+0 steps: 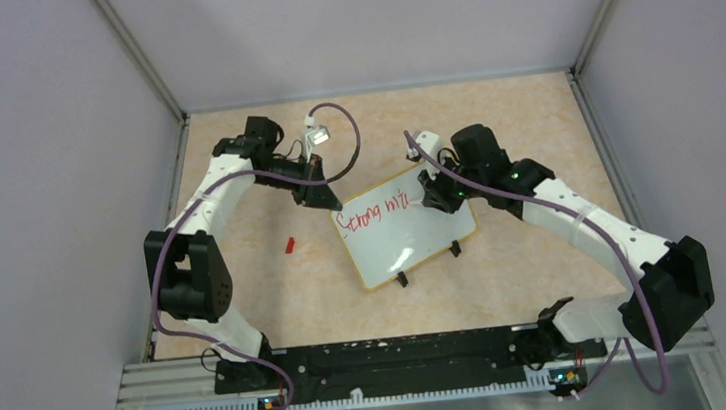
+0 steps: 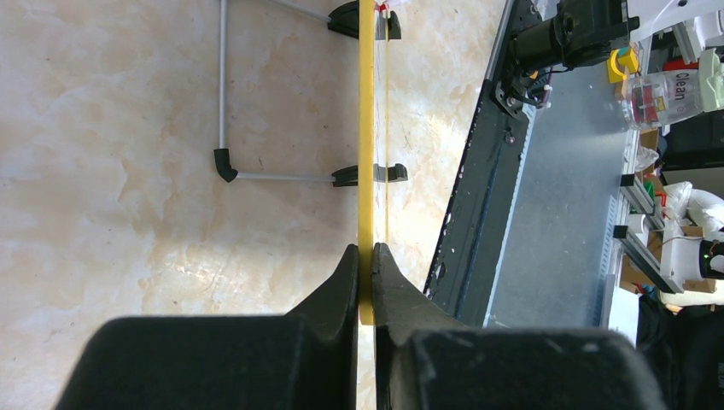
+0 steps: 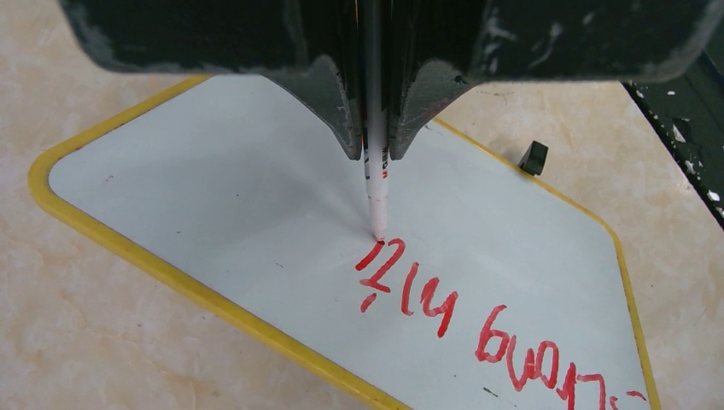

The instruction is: Write a sentence on the whiteboard

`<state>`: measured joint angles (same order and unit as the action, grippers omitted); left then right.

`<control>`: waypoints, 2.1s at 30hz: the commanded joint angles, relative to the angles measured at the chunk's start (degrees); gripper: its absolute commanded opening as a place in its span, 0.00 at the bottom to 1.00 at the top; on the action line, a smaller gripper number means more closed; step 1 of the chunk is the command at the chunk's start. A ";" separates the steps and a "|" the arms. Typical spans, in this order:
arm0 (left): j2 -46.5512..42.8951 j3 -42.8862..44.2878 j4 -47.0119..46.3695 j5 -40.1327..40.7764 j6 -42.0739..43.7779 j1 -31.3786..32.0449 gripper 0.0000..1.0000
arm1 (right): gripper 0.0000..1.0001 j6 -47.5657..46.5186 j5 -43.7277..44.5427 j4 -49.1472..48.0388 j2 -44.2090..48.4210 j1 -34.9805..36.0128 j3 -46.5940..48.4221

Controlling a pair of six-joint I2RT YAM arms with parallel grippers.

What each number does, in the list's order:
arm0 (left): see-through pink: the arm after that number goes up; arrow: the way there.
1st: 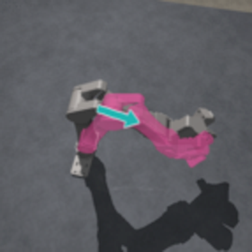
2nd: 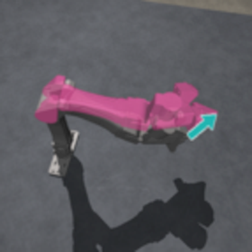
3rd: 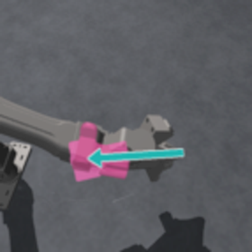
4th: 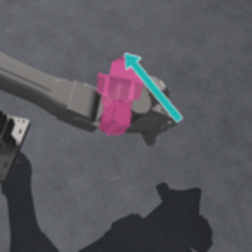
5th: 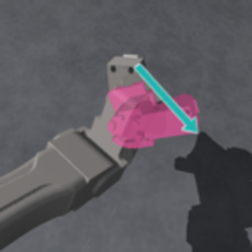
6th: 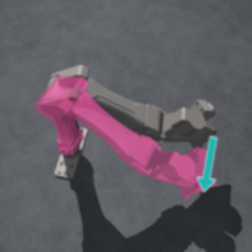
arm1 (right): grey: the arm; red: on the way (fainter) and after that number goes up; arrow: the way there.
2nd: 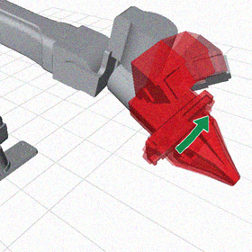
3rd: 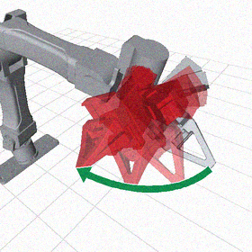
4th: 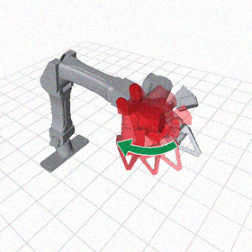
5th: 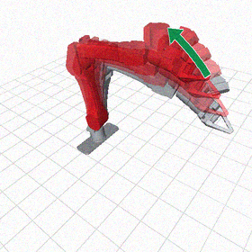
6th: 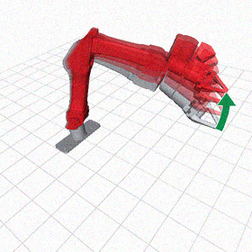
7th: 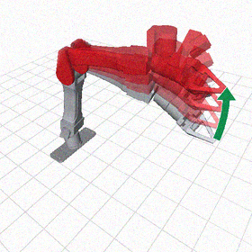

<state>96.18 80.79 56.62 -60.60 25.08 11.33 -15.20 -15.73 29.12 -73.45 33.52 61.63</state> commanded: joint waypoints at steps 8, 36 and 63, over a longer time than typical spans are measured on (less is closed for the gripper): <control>0.11 1.03 -0.01 -1.09 0.76 0.27 0.00 | 0.00 0.07 2.78 -3.32 0.51 -0.23 3.23; 0.38 1.34 0.17 -1.00 0.76 0.27 0.00 | 0.00 -0.72 3.40 -1.87 2.27 -1.74 0.86; -0.24 1.14 0.27 -1.32 1.01 0.27 0.00 | 0.00 -0.35 3.97 0.71 3.43 -2.49 4.05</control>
<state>96.18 80.79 57.06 -60.84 25.06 11.38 -15.33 -13.02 30.76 -71.07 31.62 63.13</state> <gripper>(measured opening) 0.079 0.108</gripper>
